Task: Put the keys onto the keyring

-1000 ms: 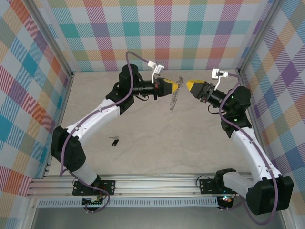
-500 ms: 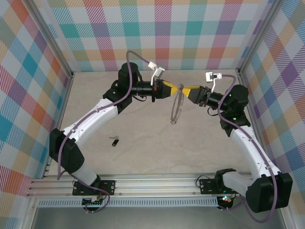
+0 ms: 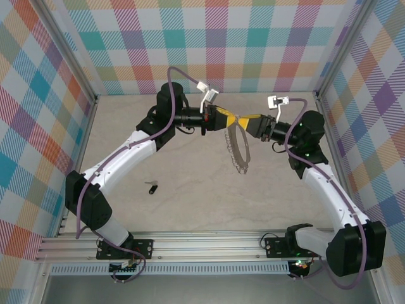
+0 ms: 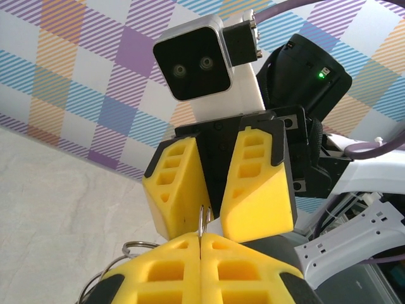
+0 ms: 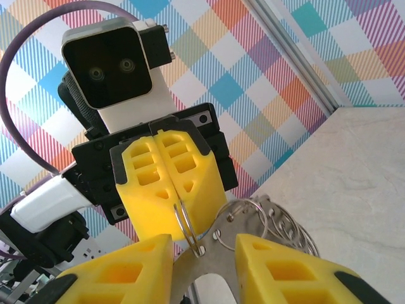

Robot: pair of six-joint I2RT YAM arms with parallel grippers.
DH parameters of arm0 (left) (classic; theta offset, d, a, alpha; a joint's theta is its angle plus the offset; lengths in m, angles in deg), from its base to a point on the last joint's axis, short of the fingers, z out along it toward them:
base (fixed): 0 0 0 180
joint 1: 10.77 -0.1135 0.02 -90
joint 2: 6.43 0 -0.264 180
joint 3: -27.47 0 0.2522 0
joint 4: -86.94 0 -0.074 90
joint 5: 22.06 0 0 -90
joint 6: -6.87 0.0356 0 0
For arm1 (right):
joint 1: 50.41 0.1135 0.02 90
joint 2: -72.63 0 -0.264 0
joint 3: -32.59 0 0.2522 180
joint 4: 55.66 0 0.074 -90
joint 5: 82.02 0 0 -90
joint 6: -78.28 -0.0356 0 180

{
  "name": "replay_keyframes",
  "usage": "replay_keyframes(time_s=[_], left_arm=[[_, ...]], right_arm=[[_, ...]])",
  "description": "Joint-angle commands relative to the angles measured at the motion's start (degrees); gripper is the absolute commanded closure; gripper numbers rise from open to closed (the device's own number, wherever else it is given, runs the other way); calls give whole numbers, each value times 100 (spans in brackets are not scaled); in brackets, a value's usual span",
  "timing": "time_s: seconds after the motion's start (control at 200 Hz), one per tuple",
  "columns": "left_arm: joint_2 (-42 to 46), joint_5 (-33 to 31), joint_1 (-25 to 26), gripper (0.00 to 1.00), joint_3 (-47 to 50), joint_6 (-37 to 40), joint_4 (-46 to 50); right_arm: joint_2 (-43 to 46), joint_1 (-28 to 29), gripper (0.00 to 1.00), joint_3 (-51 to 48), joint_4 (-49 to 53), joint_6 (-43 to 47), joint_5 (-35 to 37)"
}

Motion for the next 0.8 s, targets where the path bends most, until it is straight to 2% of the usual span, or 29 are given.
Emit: replay_keyframes(time_s=[0.0, 0.165, 0.35, 0.6, 0.795], left_arm=[[3, 179, -38, 100, -261, 29, -108], [1, 232, -33, 100, -244, 33, -114], [1, 261, -11, 100, -234, 24, -109], [27, 144, -2, 100, -247, -34, -71], [79, -74, -70, 66, -27, -591, -604]], right_arm=[[-65, 67, 69, 226, -266, 14, -30], [-81, 77, 79, 246, -275, 31, 57], [-58, 78, 100, 252, -249, 53, 75], [-12, 80, 100, 211, -260, 162, 143], [32, 69, 100, 137, -351, 212, 343]])
